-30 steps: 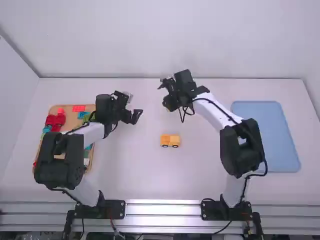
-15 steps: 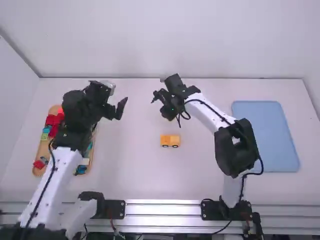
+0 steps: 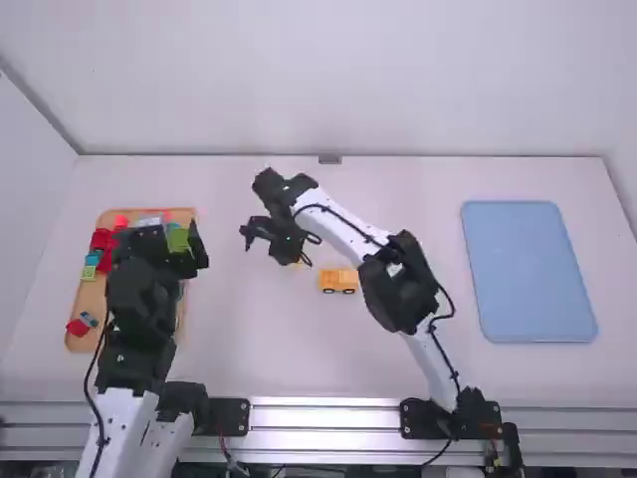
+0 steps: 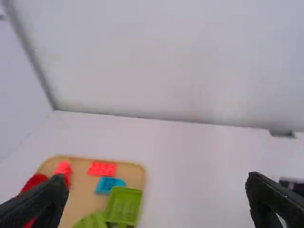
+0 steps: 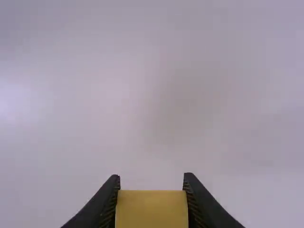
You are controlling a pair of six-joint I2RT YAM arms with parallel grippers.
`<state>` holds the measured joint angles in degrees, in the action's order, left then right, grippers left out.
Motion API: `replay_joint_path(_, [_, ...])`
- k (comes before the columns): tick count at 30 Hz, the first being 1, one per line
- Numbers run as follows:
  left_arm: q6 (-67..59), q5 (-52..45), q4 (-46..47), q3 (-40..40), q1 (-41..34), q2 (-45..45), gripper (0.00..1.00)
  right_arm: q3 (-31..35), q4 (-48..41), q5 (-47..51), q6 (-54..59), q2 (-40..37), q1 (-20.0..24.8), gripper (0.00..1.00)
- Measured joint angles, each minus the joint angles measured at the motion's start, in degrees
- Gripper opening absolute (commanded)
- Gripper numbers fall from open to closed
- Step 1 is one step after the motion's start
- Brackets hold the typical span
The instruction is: Assemble lego blocks to make yellow taxi
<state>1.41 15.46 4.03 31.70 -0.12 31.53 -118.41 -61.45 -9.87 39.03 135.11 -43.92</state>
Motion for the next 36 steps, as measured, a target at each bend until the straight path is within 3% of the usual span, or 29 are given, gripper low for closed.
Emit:
replay_joint_path(3, [1.09,3.15,-0.04,-1.51,0.02,-3.72,0.99,-4.15,-4.07,1.68,1.90,5.42,-2.16,0.00])
replay_joint_path(10, [1.86,5.33,0.04,-2.75,0.00,-4.76,0.99,-6.58,-6.45,6.16,2.58,10.03,-4.15,0.00])
replay_joint_path(13, [1.86,5.64,0.07,-2.80,0.00,-4.76,0.99,-6.58,-6.47,7.15,2.78,10.27,-4.52,0.08])
replay_joint_path(14, [1.88,5.70,0.07,-2.80,0.00,-4.76,0.99,-6.58,-6.47,7.39,2.80,10.27,-4.59,0.16])
replay_joint_path(15, [1.88,5.84,0.07,-2.80,0.00,-4.76,0.99,-6.60,-6.47,7.63,2.86,10.27,-4.61,0.44])
replay_joint_path(16, [1.88,5.84,0.07,-2.80,0.00,-4.76,0.99,-6.60,-6.54,7.82,2.89,10.27,-4.61,0.79])
replay_joint_path(17, [1.90,5.84,0.07,-2.80,0.00,-4.76,0.99,-6.62,-6.58,7.93,2.89,10.27,-4.61,0.84])
replay_joint_path(18, [1.86,5.84,0.07,-2.80,0.02,-4.76,0.99,-6.62,-6.64,8.13,2.93,10.27,-4.61,0.98])
replay_joint_path(24, [2.05,5.09,-0.68,-2.80,0.00,-4.70,0.99,-9.68,-7.85,8.96,1.97,10.29,-3.98,0.98])
replay_joint_path(30, [1.20,0.55,-5.70,-2.80,0.02,-1.22,0.99,-23.54,-16.39,6.58,2.10,10.29,-1.07,0.98])
replay_joint_path(31, [0.11,-2.21,-7.39,-2.80,0.02,0.94,0.99,-28.35,-18.34,5.38,2.10,10.27,0.20,0.98])
replay_joint_path(36, [-3.21,-10.67,-9.97,-2.60,0.00,8.35,0.99,-38.38,-19.80,2.69,0.52,10.16,4.39,0.98])
